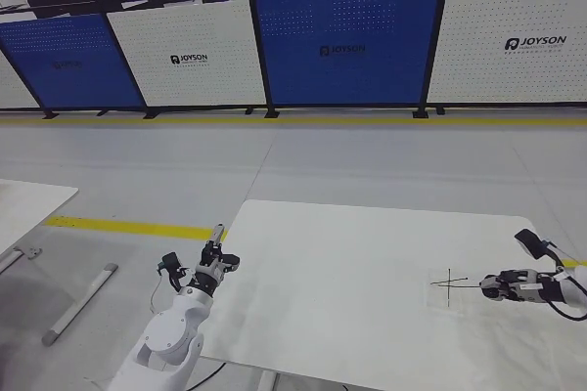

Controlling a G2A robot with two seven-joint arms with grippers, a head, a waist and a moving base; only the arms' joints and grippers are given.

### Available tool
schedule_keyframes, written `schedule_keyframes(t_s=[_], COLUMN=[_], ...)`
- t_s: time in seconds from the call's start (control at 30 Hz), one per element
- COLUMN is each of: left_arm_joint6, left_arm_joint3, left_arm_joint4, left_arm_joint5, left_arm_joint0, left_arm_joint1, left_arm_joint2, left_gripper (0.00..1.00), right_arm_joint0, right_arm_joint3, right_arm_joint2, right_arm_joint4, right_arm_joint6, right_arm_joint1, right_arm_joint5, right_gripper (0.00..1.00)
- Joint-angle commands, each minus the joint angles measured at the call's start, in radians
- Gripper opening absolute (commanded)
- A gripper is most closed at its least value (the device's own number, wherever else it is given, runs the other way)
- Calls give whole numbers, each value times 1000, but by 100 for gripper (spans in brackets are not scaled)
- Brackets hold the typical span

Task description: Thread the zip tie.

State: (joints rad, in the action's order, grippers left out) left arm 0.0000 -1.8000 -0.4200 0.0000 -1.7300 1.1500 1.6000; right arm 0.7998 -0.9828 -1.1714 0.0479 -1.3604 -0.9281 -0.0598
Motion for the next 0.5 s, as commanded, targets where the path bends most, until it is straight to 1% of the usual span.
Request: schedule_keyframes(t_s=[0.0, 0.1, 0.17, 0.33, 0.4, 0.47], left_arm_joint6=[0, 0, 0, 0, 0, 0], left_arm_joint3=[0, 0, 0, 0, 0, 0], left_arm_joint4=[0, 0, 0, 0, 0, 0], left_arm_joint5=[0, 0, 0, 0, 0, 0], left_arm_joint0=[0, 0, 0, 0, 0, 0], left_arm_joint1=[0, 0, 0, 0, 0, 0], left_arm_joint2=[0, 0, 0, 0, 0, 0], left_gripper=[100, 100, 100, 100, 100, 100], right_arm_joint0=[13, 39, 64, 138, 162, 165], right_arm_joint3=[-16, -63, -110, -234, -262, -265], right_arm_joint2=[-10, -38, -61, -109, -127, -128], right_arm_joint4=[-23, -58, -80, -137, -156, -159], right_arm_joint6=[33, 38, 38, 52, 80, 85], right_arm_joint1=[0, 8, 14, 28, 31, 31], right_arm_joint5=[15, 54, 79, 120, 100, 96], right_gripper=[0, 0, 0, 0, 0, 0])
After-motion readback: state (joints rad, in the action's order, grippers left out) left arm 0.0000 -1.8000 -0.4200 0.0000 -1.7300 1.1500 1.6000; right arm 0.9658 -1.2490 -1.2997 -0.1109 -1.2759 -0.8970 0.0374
